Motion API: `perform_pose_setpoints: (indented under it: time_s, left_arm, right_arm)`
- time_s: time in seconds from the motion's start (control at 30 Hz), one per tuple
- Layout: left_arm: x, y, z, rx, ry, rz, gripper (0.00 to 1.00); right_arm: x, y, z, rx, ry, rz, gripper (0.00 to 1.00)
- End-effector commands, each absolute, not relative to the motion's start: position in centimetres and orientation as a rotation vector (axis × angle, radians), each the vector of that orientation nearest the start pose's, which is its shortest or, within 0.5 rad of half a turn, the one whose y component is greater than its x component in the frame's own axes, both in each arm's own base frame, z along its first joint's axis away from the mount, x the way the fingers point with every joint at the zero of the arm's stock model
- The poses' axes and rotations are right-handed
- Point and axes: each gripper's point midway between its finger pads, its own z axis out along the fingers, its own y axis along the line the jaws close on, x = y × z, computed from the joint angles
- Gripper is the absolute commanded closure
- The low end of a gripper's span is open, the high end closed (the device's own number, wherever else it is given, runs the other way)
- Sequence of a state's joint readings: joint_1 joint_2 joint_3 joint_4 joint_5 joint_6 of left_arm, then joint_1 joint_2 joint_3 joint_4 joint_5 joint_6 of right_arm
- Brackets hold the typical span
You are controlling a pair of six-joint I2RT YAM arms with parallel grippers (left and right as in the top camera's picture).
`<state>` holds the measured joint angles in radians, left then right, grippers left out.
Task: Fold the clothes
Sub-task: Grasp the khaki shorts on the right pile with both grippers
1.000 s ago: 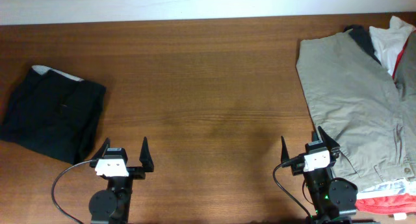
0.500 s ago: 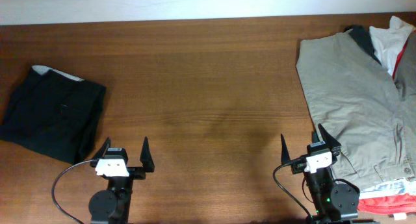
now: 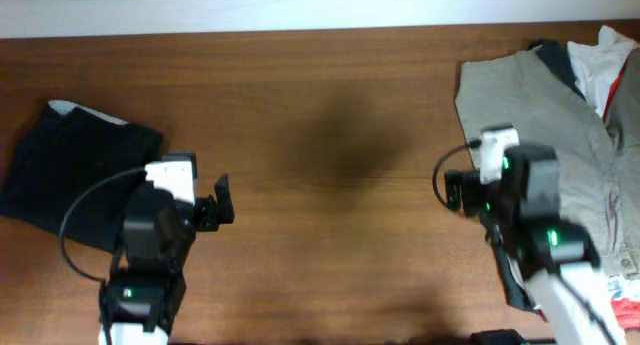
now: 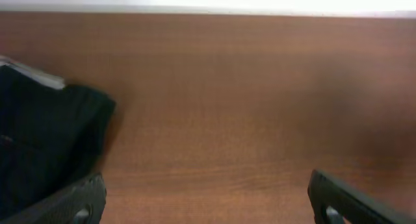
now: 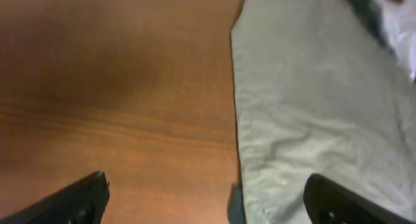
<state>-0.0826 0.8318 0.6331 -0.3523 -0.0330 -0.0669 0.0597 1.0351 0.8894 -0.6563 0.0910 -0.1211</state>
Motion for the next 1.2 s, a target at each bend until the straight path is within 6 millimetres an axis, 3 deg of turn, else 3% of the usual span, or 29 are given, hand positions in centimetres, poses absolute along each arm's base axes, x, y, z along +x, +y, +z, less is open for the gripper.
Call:
perform_pose_setpoints:
  time_s: [0.0, 0.1, 0.2, 0.37, 0.43, 0.47, 0.5, 0.53, 0.6, 0.63, 0.67, 0.7, 0.77, 0.83, 0.9, 0.93, 0.97, 1.0, 1.07, 1.17]
  left_arm:
    - [32.1, -2.2, 20.0, 0.018, 2.173, -0.051, 0.01]
    - [32.9, -2.2, 18.6, 0.019, 2.224, -0.048, 0.01]
    - [33.2, -2.3, 17.0, 0.021, 2.275, -0.044, 0.01]
    - [33.3, -2.3, 16.8, 0.020, 2.281, -0.044, 0.01]
    - [33.3, -2.3, 16.8, 0.020, 2.281, -0.044, 0.01]
    - [33.3, -2.3, 16.8, 0.021, 2.281, -0.044, 0.01]
    - [33.3, -2.3, 16.8, 0.020, 2.281, -0.044, 0.01]
    - [33.3, -2.3, 16.8, 0.021, 2.281, -0.044, 0.01]
    - [33.3, -2.3, 16.8, 0.020, 2.281, -0.044, 0.01]
    - [33.3, -2.3, 16.8, 0.021, 2.280, -0.044, 0.01]
    - [33.3, -2.3, 16.8, 0.021, 2.280, -0.044, 0.01]
    - [33.3, -2.3, 16.8, 0.021, 2.280, -0.044, 0.01]
    - [33.4, -2.3, 16.9, 0.021, 2.278, -0.044, 0.01]
    - [33.6, -2.3, 17.2, 0.020, 2.260, -0.045, 0.01]
    - [34.5, -2.4, 18.3, 0.019, 2.202, -0.049, 0.01]
    - [35.0, -2.4, 19.0, 0.018, 2.168, -0.052, 0.01]
    - [35.4, -2.4, 19.6, 0.017, 2.138, -0.053, 0.01]
    - [35.8, -2.5, 20.3, 0.017, 2.105, -0.057, 0.01]
    - [36.0, -2.7, 20.6, 0.023, 2.093, -0.070, 0.01]
    - [35.9, -6.9, 21.7, 0.170, 2.042, -0.325, 0.01]
  right_arm:
    - [35.1, 0.8, 17.6, -0.217, 2.461, -0.141, 0.01]
    - [39.6, -0.4, 13.5, -0.174, 2.478, -0.161, 0.01]
    - [43.1, -4.0, 7.0, -0.075, 2.529, -0.259, 0.06]
    - [44.8, -6.8, 0.1, -0.007, 2.569, -0.344, 0.09]
    - [44.1, -9.3, -1.9, 0.055, 2.598, -0.440, 0.21]
    - [43.6, -11.1, -2.2, 0.101, 2.608, -0.504, 0.37]
    - [43.3, -12.3, -2.0, 0.164, 2.600, -0.522, 0.58]
    - [43.4, -12.6, -1.6, 0.181, 2.591, -0.522, 0.92]
    - [44.5, -11.9, 1.0, 0.149, 2.555, -0.519, 0.96]
    - [46.1, -10.7, 4.6, 0.123, 2.494, -0.505, 0.96]
    - [48.5, -8.1, 11.7, 0.068, 2.384, -0.473, 0.96]
    - [49.5, -5.0, 16.8, 0.002, 2.323, -0.414, 0.96]
    - [50.5, 2.6, 23.2, -0.143, 2.238, -0.247, 0.96]
    - [50.8, 9.7, 25.4, -0.160, 2.161, -0.032, 0.96]
    - [51.3, 18.4, 26.6, -0.188, 2.050, 0.216, 0.93]
    - [51.1, 22.8, 25.9, -0.258, 2.018, 0.283, 0.69]
    - [50.7, 24.4, 23.9, -0.302, 2.050, 0.243, 0.37]
    - [50.8, 22.9, 22.7, -0.273, 2.087, 0.135, 0.20]
    - [51.0, 16.9, 22.0, -0.148, 2.152, -0.101, 0.04]
    - [47.6, 6.8, 21.4, -0.021, 2.347, -0.295, 0.01]
